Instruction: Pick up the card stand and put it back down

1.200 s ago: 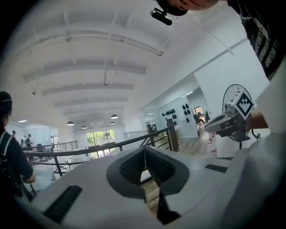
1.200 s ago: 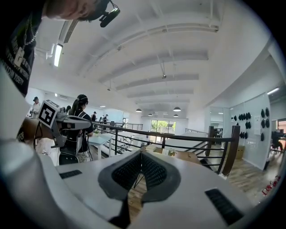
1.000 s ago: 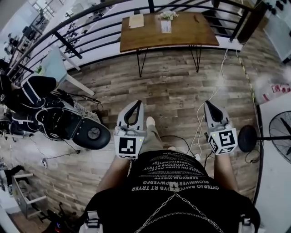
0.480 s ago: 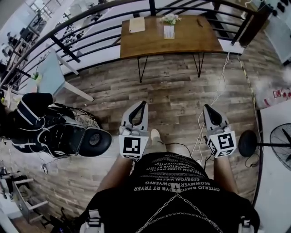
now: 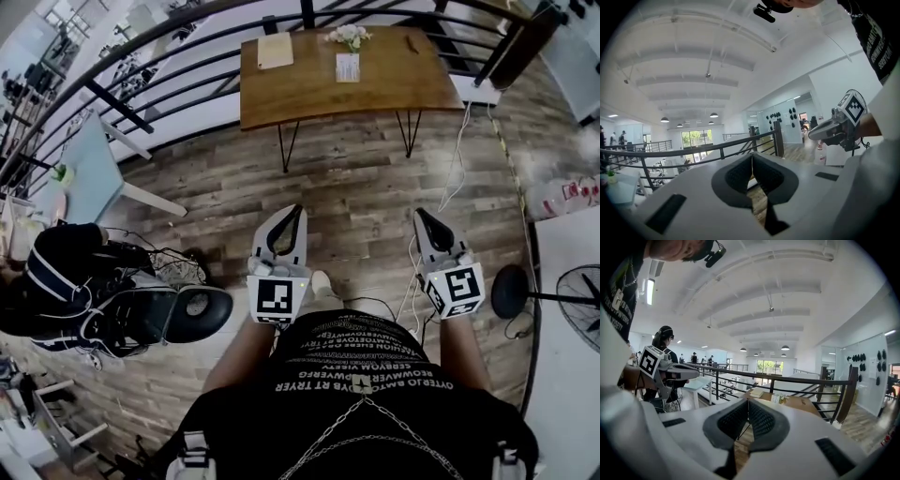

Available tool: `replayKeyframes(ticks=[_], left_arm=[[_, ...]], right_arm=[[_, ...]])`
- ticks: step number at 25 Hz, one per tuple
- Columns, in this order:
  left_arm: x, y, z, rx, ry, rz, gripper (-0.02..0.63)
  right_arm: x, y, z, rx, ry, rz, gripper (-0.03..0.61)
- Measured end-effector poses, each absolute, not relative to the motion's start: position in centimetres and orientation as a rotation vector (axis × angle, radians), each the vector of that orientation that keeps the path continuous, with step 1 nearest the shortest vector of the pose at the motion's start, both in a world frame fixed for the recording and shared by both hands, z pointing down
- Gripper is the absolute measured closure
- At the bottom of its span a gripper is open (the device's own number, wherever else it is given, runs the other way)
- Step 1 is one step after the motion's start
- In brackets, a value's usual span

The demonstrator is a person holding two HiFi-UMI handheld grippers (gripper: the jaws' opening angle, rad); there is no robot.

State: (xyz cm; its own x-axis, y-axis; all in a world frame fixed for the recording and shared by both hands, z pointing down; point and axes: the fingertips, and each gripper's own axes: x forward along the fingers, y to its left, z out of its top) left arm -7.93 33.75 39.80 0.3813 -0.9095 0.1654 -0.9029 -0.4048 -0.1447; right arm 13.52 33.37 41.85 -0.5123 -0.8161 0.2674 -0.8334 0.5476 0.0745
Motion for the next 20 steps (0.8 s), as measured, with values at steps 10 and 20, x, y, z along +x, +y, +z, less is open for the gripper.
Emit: replayKeyframes(ticks=[10, 20], left_arm=[[-11.0, 29.4, 38.7, -2.622, 1.625, -0.245, 0.585], [-12.1, 26.6, 40.0, -2.707, 1.557, -0.263, 0.586]], right_arm=[[9.9, 29.6, 40.7, 1.401, -2.498, 0.047, 0.563], [8.9, 28.7, 40.2, 1.475, -2.446, 0.057, 0.563]])
